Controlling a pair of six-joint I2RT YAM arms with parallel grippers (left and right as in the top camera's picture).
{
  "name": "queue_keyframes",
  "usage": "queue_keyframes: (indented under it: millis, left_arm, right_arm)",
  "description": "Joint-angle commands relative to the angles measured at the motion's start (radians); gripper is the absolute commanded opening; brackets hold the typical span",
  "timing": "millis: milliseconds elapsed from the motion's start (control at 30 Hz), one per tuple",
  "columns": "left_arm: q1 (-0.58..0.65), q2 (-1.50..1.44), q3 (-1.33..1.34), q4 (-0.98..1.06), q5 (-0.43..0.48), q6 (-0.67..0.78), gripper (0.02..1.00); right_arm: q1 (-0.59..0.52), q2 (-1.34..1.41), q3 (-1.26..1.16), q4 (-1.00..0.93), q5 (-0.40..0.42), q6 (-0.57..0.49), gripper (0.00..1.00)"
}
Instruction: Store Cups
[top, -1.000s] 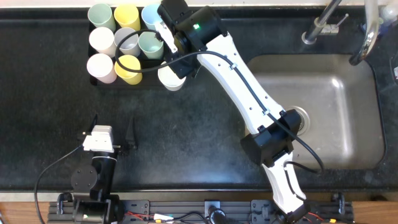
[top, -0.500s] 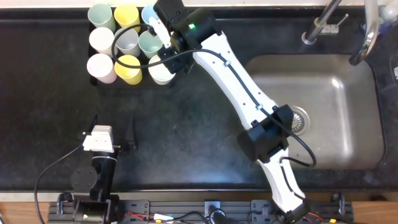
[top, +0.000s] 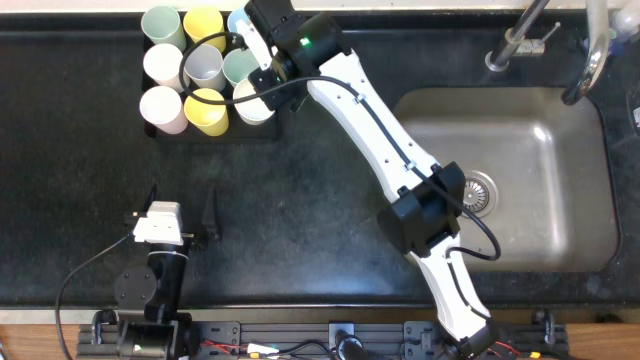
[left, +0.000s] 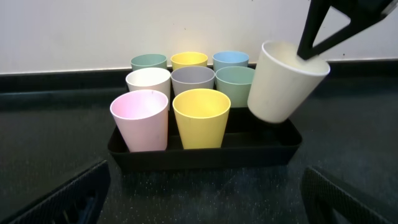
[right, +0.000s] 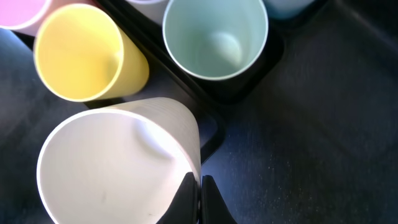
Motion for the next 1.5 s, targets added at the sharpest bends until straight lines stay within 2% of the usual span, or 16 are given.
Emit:
queue_keyframes:
  millis: [33, 1333, 1367, 1433, 1467, 1500]
  left_arm:
    - [0.004, -0.009, -0.003, -0.001, 0.013, 0.019, 0.998]
    - [0.004, -0.009, -0.003, -0.001, 0.012, 0.019, 0.998]
    - [0.004, -0.009, -0.003, -0.001, 0.013, 0.019, 0.998]
    - [0.004, -0.009, -0.003, -0.001, 0.013, 0.019, 0.998]
    - [0.004, -0.009, -0.003, -0.001, 0.012, 0.019, 0.998]
    - [0.004, -0.009, -0.003, -0.001, 0.013, 0.019, 0.998]
  right_arm:
    - [-0.001, 0.046, 0.035, 0.002, 0.004, 0.009, 0.042]
    - [0.009, 0.111, 0.035, 0.006, 0.001, -0.021, 0.045]
    - [0.009, 0.111, 0.035, 0.006, 0.001, -0.021, 0.121]
    - [0.009, 0.111, 0.035, 0.007, 0.001, -0.021, 0.443]
    - [0.009, 0.111, 0.035, 0.006, 0.005, -0.021, 0.557]
    - [0.009, 0.111, 0.035, 0.005, 0.008, -0.021, 0.842]
